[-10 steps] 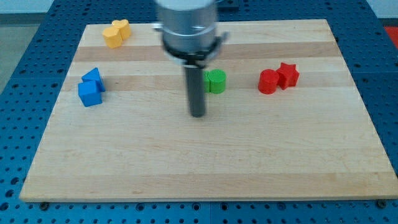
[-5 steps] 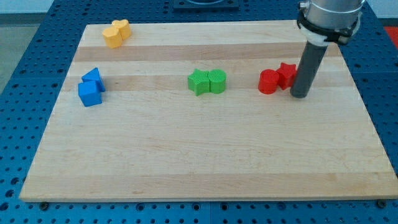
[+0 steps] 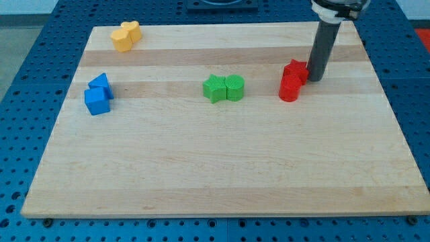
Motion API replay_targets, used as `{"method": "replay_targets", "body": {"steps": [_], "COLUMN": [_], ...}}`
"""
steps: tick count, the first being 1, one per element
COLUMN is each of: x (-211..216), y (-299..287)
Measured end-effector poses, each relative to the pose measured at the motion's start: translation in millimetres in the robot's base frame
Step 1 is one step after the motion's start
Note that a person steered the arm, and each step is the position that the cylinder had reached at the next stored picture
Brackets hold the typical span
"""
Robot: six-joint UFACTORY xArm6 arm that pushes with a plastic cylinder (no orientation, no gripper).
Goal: Slide the red star to the top center
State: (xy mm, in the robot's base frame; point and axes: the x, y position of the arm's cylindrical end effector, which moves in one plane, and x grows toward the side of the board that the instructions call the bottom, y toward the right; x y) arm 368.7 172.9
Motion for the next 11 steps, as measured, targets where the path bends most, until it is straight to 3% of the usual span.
{"method": "replay_targets", "body": {"steps": [1,3,6,11], "x": [16,8,-29,-115], "y": [-1,-34,-75,-76]}}
